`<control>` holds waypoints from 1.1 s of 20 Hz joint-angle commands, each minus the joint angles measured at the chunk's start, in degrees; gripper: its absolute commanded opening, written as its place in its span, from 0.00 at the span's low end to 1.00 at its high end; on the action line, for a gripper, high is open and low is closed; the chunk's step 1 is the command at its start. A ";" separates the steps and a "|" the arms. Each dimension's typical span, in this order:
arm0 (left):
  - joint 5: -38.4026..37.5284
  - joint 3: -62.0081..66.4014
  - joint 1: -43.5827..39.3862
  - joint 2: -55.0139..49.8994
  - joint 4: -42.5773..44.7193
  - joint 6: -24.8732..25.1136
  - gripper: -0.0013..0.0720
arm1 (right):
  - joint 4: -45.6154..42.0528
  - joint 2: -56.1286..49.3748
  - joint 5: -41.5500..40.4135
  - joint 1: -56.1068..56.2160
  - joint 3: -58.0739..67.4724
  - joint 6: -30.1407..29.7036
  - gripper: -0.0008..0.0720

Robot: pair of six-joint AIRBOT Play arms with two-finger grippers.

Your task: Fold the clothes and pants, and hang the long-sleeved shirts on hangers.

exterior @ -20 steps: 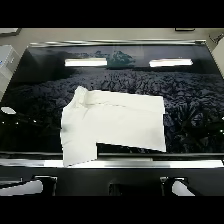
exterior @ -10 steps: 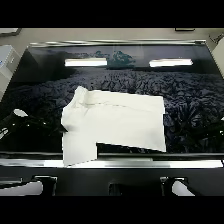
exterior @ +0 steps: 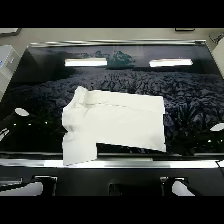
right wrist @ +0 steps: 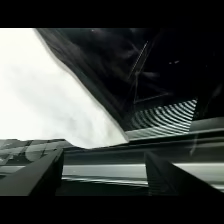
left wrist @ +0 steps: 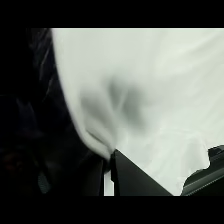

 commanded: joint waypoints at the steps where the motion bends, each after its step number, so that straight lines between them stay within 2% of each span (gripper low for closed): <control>1: -0.11 -0.02 -0.04 1.55 0.00 0.17 0.05 | 4.66 -0.02 -5.11 0.07 -4.63 -2.56 0.78; 6: -0.11 -0.02 -0.04 2.45 -0.04 -0.46 0.05 | 8.22 -0.02 -6.47 0.09 -5.07 -2.71 0.75; 8: -0.04 -0.02 -0.04 2.45 -0.02 -0.46 0.05 | 8.61 -0.02 -5.31 0.07 -5.07 -2.71 0.64; 11: 0.07 -0.02 -0.04 2.43 -0.04 -0.48 0.05 | 8.63 -0.02 -2.58 0.24 -5.07 -3.19 0.61; 14: -0.15 -0.02 -0.02 2.45 -0.04 -0.98 0.05 | 7.63 -0.02 -4.04 6.82 -5.07 -2.86 0.53; 15: -0.52 -0.02 -0.02 2.45 -0.04 -1.36 0.05 | 7.52 0.00 -5.25 10.03 -4.92 -2.56 0.17; 16: -1.01 0.11 -0.04 2.45 -0.02 -1.33 0.05 | 7.10 0.00 -6.14 12.28 -4.63 -1.44 0.06; 19: -2.91 2.32 -0.02 2.71 -0.02 -1.27 0.05 | 5.81 0.11 -4.17 13.09 -0.66 -0.70 0.06; 22: -4.15 9.62 -0.02 5.38 -0.04 -1.07 0.04 | 0.96 1.33 1.42 13.14 10.60 -0.37 0.06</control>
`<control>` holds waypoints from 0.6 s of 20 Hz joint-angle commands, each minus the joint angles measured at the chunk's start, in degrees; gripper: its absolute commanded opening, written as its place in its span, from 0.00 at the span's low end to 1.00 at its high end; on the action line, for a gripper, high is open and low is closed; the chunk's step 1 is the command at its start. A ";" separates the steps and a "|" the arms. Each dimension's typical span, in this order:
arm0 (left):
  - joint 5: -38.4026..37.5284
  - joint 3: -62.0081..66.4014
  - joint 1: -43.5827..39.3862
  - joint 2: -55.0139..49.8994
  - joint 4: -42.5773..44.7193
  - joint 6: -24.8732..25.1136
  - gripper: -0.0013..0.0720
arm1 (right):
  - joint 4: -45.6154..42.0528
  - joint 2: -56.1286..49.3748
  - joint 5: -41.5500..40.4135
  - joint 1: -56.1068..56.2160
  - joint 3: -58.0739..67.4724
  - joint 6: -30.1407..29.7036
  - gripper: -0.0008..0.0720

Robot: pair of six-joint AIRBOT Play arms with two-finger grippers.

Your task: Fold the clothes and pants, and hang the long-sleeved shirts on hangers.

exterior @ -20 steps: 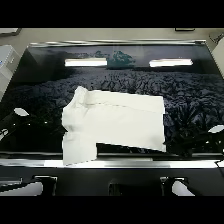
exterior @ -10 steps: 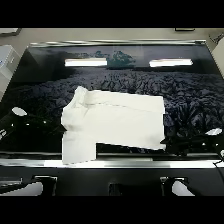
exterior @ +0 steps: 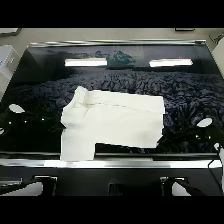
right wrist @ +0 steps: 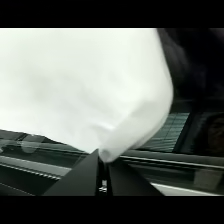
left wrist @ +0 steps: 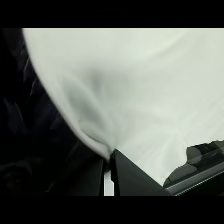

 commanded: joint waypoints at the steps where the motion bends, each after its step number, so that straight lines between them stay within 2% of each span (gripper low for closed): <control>1: -1.29 9.11 -0.02 3.10 -0.02 0.04 0.04 | -6.54 1.97 5.03 0.90 13.11 1.70 0.06; 5: -1.01 30.34 -0.02 7.54 -1.73 -0.90 0.04 | -12.26 6.03 7.13 0.90 36.98 2.10 0.05; 7: 1.46 43.85 -0.04 8.79 -4.57 -2.29 0.04 | -13.60 7.67 5.55 0.90 50.99 1.86 0.05; 10: 9.44 66.53 -0.04 9.92 -8.35 -3.34 0.04 | -14.16 9.44 -1.55 0.90 73.68 1.36 0.05; 12: 18.10 76.46 -0.07 12.68 -9.25 -4.96 0.04 | -14.16 11.21 -7.50 0.90 85.64 1.22 0.05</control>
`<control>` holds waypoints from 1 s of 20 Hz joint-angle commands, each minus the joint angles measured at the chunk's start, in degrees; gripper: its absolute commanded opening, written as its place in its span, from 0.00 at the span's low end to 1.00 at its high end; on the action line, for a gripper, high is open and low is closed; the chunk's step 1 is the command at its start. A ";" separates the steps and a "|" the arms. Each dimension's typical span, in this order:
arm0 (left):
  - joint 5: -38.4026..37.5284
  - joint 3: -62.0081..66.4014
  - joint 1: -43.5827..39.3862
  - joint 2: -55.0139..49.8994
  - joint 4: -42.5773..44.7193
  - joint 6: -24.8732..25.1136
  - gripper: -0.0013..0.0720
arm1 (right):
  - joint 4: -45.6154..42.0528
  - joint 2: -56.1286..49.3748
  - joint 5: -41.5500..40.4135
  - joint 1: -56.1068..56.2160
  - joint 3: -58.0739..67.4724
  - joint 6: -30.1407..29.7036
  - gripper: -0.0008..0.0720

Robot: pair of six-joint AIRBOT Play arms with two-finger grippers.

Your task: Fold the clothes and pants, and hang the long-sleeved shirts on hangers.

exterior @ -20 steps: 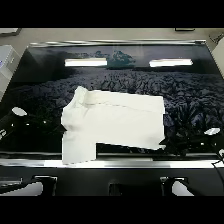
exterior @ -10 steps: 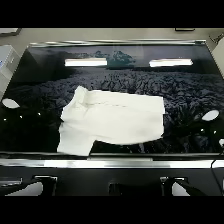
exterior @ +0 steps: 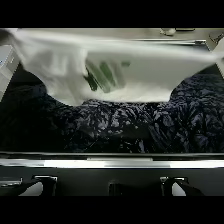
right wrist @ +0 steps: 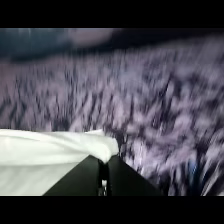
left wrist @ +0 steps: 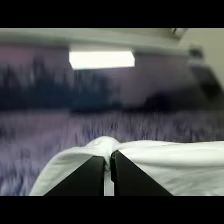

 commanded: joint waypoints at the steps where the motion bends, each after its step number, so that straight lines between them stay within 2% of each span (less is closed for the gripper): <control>1: 14.88 16.09 0.04 5.84 -2.95 -2.03 0.04 | -1.33 4.35 -11.82 0.02 19.98 -0.46 0.05; 2: 17.66 14.60 0.04 9.42 -2.93 -1.99 0.04 | -1.46 7.45 -16.17 0.02 19.93 -0.44 0.05; 4: 20.50 9.09 0.04 17.55 -2.27 -1.60 0.04 | -3.17 12.35 -19.04 0.02 19.89 -0.37 0.06; 8: 21.09 3.08 0.04 28.13 3.04 -1.86 0.04 | -7.06 17.66 -15.89 0.02 19.89 2.23 0.06; 11: 20.26 3.17 0.04 29.31 6.23 -5.51 0.04 | -7.32 17.90 -14.21 0.02 19.89 5.01 0.06; 13: 16.15 3.13 0.04 28.33 9.16 -6.84 0.04 | -7.32 16.79 -11.98 0.02 19.89 5.20 0.06; 15: 8.87 2.86 0.04 25.75 11.28 -6.99 0.04 | -7.30 14.40 -5.97 0.02 19.89 6.32 0.06; 18: -5.81 -1.38 -0.11 19.04 11.19 -8.76 0.04 | -6.05 7.58 12.66 0.04 14.86 6.67 0.06; 20: -11.39 -8.48 -1.55 14.12 11.23 -8.68 0.04 | -3.87 3.30 19.21 0.04 2.14 6.36 0.06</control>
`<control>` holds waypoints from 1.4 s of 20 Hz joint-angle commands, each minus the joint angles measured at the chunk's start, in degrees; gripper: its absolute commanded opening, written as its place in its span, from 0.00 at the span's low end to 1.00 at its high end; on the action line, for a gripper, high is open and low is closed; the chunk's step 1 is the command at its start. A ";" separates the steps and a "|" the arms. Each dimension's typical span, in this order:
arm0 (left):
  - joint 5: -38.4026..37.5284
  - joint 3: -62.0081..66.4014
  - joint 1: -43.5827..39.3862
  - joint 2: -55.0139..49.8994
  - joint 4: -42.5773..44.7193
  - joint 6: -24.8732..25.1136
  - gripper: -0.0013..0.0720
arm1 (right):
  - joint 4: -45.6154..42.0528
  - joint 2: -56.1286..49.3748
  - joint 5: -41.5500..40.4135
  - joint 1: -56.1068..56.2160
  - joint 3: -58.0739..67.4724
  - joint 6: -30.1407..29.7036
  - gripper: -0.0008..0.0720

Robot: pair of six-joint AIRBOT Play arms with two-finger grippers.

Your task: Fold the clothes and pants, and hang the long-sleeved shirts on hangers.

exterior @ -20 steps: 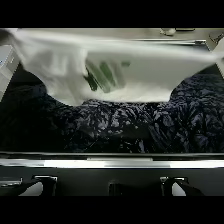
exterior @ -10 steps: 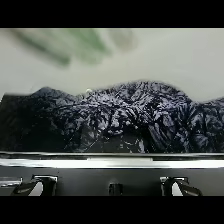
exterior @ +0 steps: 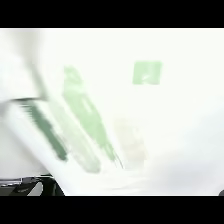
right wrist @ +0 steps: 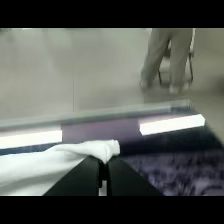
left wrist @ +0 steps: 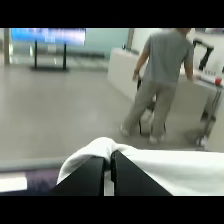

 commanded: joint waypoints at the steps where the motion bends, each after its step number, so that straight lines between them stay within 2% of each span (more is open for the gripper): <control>1: -11.13 -11.26 -2.38 -7.63 1.16 -0.70 0.04 | 2.97 -7.13 12.22 0.04 -18.56 -0.02 0.05; 3: -9.11 -21.84 -5.53 -12.20 1.20 0.57 0.04 | 5.46 -10.91 5.44 0.07 -33.90 -0.83 0.05; 6: 0.63 -34.71 -9.92 -21.90 1.16 1.18 0.05 | 8.72 -19.47 -6.49 0.17 -47.71 -1.95 0.05; 8: 7.41 -36.28 -11.13 -30.01 0.59 0.85 0.04 | 13.64 -27.41 -11.41 0.17 -48.04 -5.46 0.05; 11: 15.96 -34.45 -10.97 -40.13 -6.86 0.85 0.05 | 20.98 -35.52 -21.29 0.72 -45.70 -9.07 0.05; 13: 20.65 -33.07 -11.04 -43.93 -10.45 0.96 0.05 | 19.58 -38.47 -28.37 3.85 -43.93 -9.79 0.05; 14: 22.36 -32.37 -11.10 -45.16 -11.02 0.96 0.05 | 17.84 -39.47 -32.76 5.70 -43.52 -8.96 0.05; 17: 27.50 -29.92 -10.97 -47.60 -11.10 0.98 0.04 | 12.55 -41.16 -45.07 9.07 -43.50 -0.87 0.06; 20: 35.58 -29.66 -10.99 -47.93 -11.10 1.01 0.05 | 14.38 -41.81 -55.10 10.43 -43.50 -0.09 0.06; 22: 37.00 -29.66 -11.10 -49.00 -11.08 1.01 0.05 | 15.23 -42.99 -57.55 11.43 -43.50 0.15 0.06; 25: 34.84 -29.66 -11.34 -52.33 -11.13 0.96 0.05 | 17.14 -46.10 -57.77 13.88 -43.50 0.35 0.06; 28: 35.82 -29.57 -11.10 -53.31 -11.13 0.96 0.05 | 17.99 -47.12 -65.51 17.53 -43.50 0.35 0.06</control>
